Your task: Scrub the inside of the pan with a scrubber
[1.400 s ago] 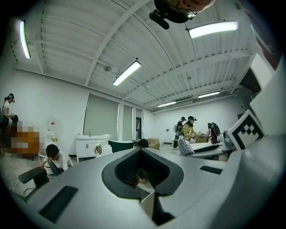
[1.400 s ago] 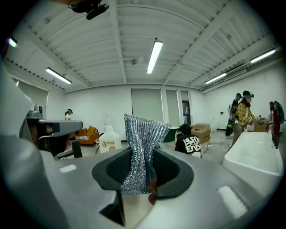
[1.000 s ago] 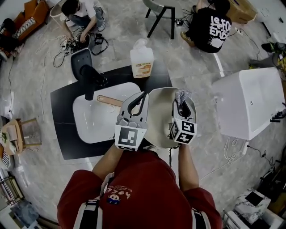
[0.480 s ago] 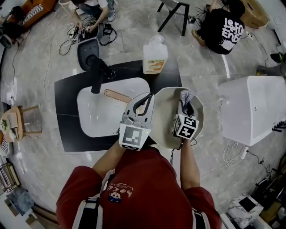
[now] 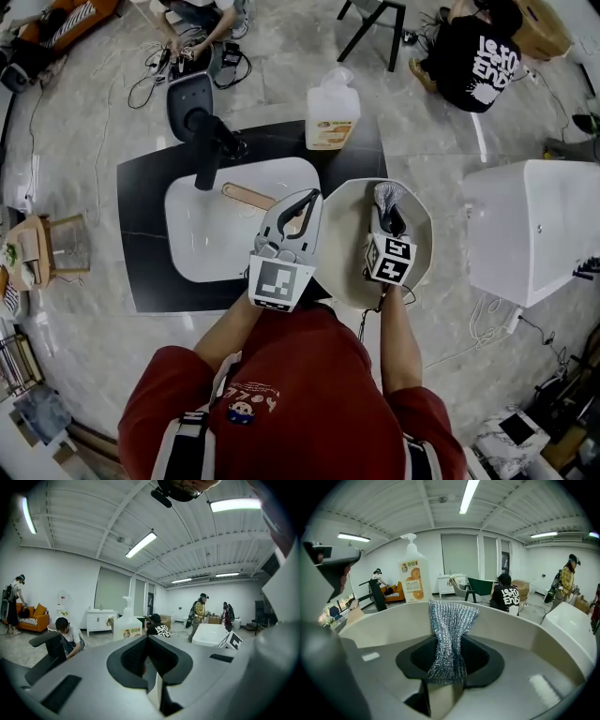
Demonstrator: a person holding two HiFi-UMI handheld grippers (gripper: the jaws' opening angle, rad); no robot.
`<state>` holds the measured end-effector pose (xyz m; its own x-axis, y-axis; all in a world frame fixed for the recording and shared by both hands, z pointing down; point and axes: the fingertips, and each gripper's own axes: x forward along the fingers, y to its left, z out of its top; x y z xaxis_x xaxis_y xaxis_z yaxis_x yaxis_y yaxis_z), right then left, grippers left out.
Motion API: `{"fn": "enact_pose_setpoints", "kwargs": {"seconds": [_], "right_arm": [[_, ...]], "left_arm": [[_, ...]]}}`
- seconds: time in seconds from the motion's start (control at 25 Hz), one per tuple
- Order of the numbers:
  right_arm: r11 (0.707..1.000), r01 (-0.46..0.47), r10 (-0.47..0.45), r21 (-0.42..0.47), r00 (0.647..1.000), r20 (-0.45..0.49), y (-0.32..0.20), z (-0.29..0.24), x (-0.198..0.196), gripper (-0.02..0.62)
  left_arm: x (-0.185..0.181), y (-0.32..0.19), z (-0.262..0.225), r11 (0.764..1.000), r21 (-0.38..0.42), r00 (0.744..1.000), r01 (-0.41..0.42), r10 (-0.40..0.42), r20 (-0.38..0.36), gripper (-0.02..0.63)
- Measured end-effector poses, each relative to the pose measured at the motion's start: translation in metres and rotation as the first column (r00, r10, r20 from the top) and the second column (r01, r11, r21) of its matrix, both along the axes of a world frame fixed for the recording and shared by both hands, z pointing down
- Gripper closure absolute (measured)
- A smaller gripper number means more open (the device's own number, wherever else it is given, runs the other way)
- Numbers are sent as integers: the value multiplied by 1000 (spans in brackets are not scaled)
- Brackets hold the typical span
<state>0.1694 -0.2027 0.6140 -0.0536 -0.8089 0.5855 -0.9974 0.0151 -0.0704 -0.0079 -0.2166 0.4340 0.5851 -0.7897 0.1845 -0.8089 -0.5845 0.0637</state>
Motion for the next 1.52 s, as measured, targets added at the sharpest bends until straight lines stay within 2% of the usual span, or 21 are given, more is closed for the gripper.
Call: {"fn": "enact_pose_setpoints", "kwargs": {"seconds": [0.44, 0.72, 0.92, 1.16, 1.36, 1.52], "right_arm": [[987, 159, -160, 19, 985, 64, -7, -2, -43, 426], [956, 294, -294, 16, 950, 104, -3, -5, -81, 426], [940, 341, -340, 27, 926, 166, 3, -7, -98, 426], [883, 467, -463, 49, 849, 255, 21, -11, -120, 423], [830, 556, -543, 35, 794, 274, 38, -9, -135, 423], [771, 637, -614, 17, 736, 283, 54, -7, -147, 422]], "left_arm": [[-11, 8, 6, 1000, -11, 1000, 24, -24, 7, 600], [-21, 17, 4, 999, -12, 999, 50, -50, 9, 600], [-30, 24, 6, 997, -19, 997, 73, -73, 10, 600], [-36, 38, 12, 994, -37, 995, 98, -98, 2, 600], [-40, 52, 16, 992, -43, 993, 116, -116, 14, 600], [-41, 60, 18, 991, -46, 992, 128, -128, 15, 600]]}}
